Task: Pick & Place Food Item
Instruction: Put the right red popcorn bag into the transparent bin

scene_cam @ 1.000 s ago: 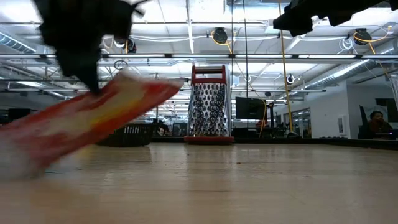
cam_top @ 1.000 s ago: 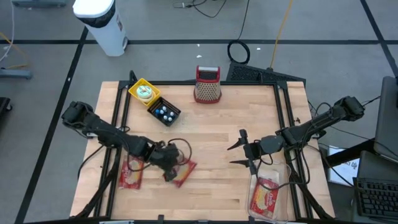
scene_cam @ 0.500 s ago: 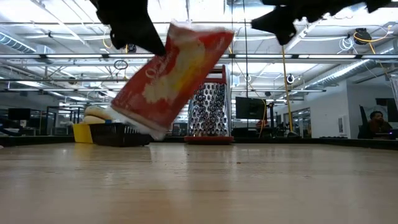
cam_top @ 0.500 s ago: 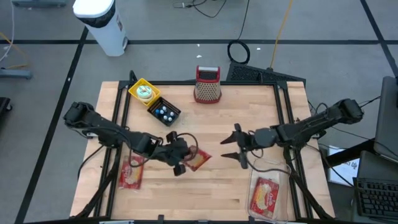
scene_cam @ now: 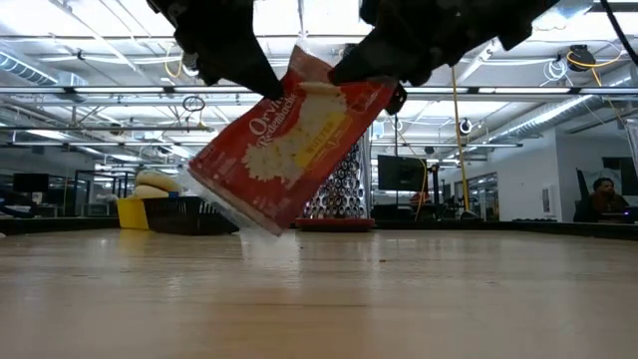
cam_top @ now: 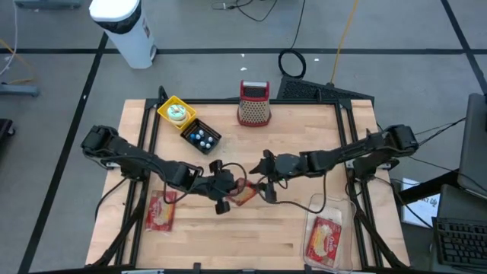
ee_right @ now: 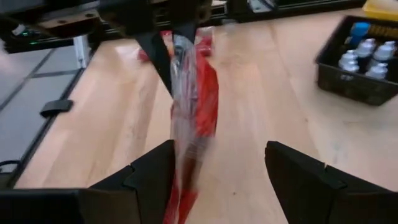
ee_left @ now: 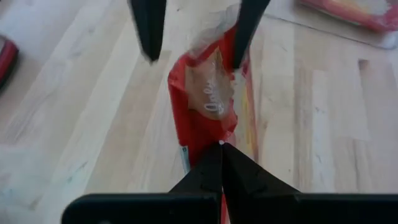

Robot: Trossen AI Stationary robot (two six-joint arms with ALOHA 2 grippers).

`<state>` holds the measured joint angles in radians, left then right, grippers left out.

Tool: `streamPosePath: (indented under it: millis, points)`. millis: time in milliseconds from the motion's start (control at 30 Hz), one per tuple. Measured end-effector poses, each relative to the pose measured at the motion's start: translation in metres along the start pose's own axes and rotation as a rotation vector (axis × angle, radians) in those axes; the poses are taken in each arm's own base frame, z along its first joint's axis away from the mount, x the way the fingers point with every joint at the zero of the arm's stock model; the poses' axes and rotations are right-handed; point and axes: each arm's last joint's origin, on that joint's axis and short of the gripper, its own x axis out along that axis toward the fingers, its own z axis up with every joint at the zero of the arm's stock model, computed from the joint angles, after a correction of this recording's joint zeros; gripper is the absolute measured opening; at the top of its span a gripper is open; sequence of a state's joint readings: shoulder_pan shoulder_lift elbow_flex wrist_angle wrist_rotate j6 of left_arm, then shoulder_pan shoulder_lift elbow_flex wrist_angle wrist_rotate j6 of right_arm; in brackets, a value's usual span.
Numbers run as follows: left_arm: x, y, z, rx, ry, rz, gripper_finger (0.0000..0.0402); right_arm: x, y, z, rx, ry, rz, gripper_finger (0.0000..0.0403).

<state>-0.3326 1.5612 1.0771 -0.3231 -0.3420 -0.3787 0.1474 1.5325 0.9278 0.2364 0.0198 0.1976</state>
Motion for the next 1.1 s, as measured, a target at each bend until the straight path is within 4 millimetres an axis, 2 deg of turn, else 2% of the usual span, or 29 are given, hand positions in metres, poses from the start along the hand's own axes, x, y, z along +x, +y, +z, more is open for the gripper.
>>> streamPosePath:
  millis: [100,200,300,467,700,833,1000,1100]
  points:
    - [0.000,-0.001,0.000,0.027,-0.005,-0.006,0.0000,0.002,-0.002,0.003,0.016,0.005,0.035,0.0224]
    - [0.000,-0.001,0.000,0.045,-0.003,-0.003,0.0000,0.001,-0.004,0.005,0.041,-0.006,0.037,0.0190]
    - [0.000,-0.001,0.000,0.072,-0.003,-0.003,0.0000,-0.001,-0.003,0.006,0.041,-0.005,0.042,0.0135]
    - [0.000,-0.001,0.000,0.108,-0.003,-0.004,0.0000,-0.002,0.001,0.006,0.032,0.017,0.144,0.0019]
    - [-0.002,-0.002,0.001,0.137,-0.013,-0.009,0.0011,-0.005,0.008,0.006,0.018,0.021,0.182,0.0002]
    - [-0.015,-0.006,0.002,0.165,-0.037,-0.030,0.0019,-0.031,0.017,0.020,0.004,-0.021,0.211,0.0001]
    - [-0.031,-0.014,0.004,0.240,-0.102,-0.019,0.0015,-0.080,0.029,0.034,0.015,-0.043,0.231,0.0001]
    - [-0.033,-0.014,0.005,0.256,-0.126,0.018,0.0008,-0.112,0.037,0.040,0.046,-0.059,0.273,0.0001]
